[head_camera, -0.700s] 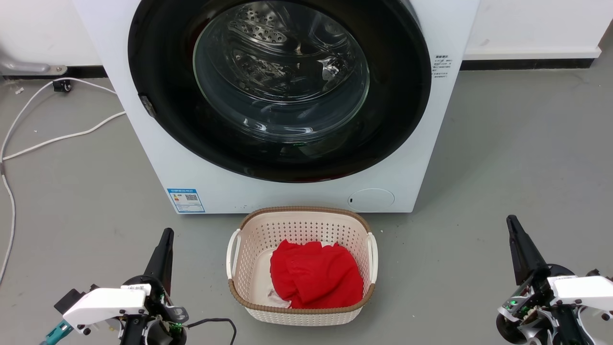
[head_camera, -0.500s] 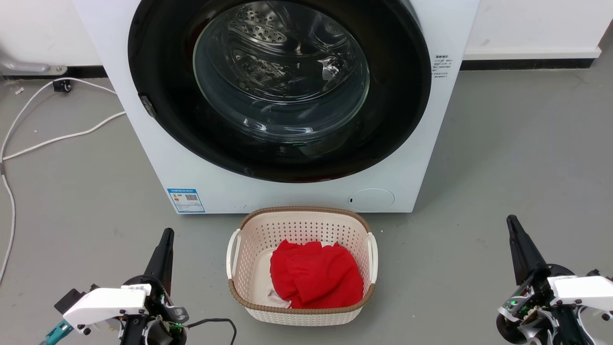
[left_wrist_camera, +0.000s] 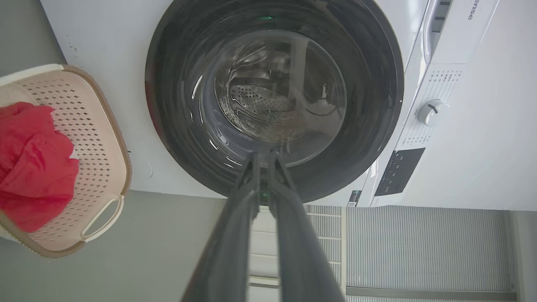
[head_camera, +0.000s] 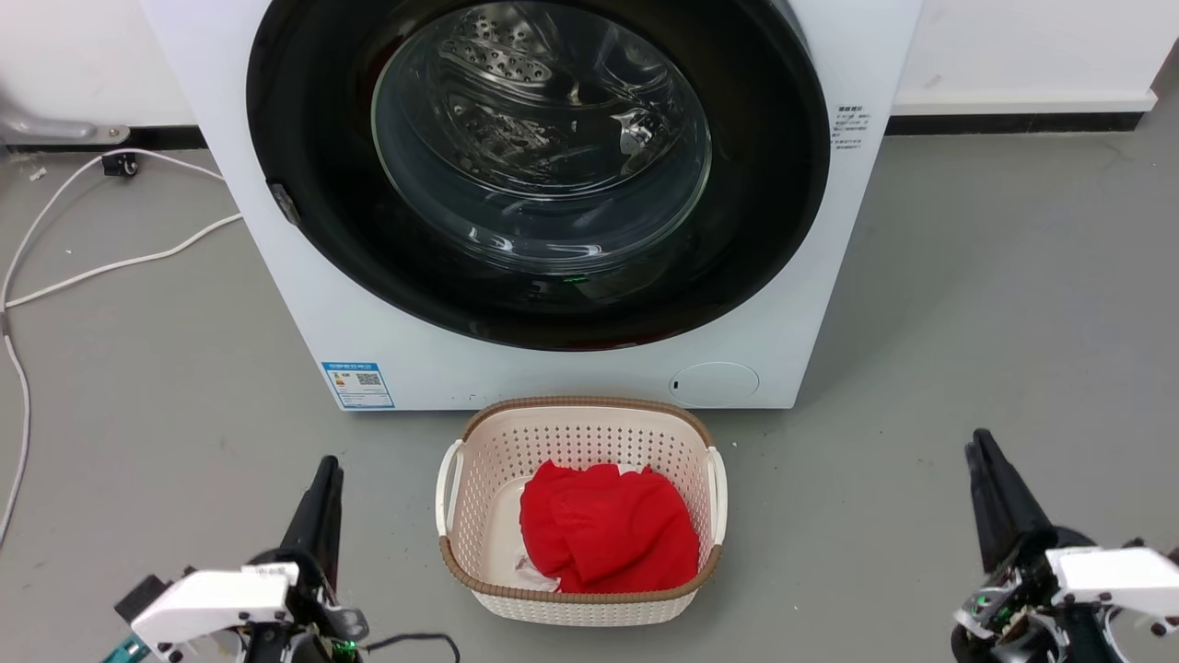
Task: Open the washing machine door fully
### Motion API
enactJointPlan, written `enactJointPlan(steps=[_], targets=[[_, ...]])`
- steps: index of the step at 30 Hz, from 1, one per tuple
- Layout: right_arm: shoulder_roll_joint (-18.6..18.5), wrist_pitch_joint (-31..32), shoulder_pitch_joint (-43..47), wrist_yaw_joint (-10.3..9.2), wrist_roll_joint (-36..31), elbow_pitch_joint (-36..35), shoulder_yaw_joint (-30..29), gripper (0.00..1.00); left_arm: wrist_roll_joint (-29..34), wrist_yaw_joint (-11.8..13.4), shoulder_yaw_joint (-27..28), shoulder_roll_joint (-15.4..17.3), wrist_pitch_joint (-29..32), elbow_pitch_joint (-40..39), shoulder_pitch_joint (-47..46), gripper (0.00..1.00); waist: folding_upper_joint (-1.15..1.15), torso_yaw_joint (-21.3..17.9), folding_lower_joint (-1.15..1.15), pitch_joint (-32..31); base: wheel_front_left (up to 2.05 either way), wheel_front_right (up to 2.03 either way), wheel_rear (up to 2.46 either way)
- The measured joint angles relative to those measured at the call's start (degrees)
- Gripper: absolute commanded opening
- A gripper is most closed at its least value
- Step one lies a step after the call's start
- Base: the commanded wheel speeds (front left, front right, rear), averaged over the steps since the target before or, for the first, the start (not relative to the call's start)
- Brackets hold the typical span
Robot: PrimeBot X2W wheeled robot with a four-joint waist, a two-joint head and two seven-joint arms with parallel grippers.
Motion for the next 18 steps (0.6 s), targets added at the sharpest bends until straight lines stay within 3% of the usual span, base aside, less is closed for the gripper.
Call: enactJointPlan(steps=[8,18], targets=[[0.12,-2.10,0.77,0.00,0.01,-1.85,1.64,1.00,0.01,0.00,-1.72,-0.16,-1.44,-0.85,0.57,1.00,0.00,-0.02,0.00,0.00,0.00,0.00,0.00],[0.15,-5.14,1.52,0.00,-10.26,-4.67,2.29,1.00,7.26,0.00,-2.93,0.03,-5.16,-4.87,0.42,1.00,0.00,0.06,0.00,-0.09,0.00,0.00,0.00]])
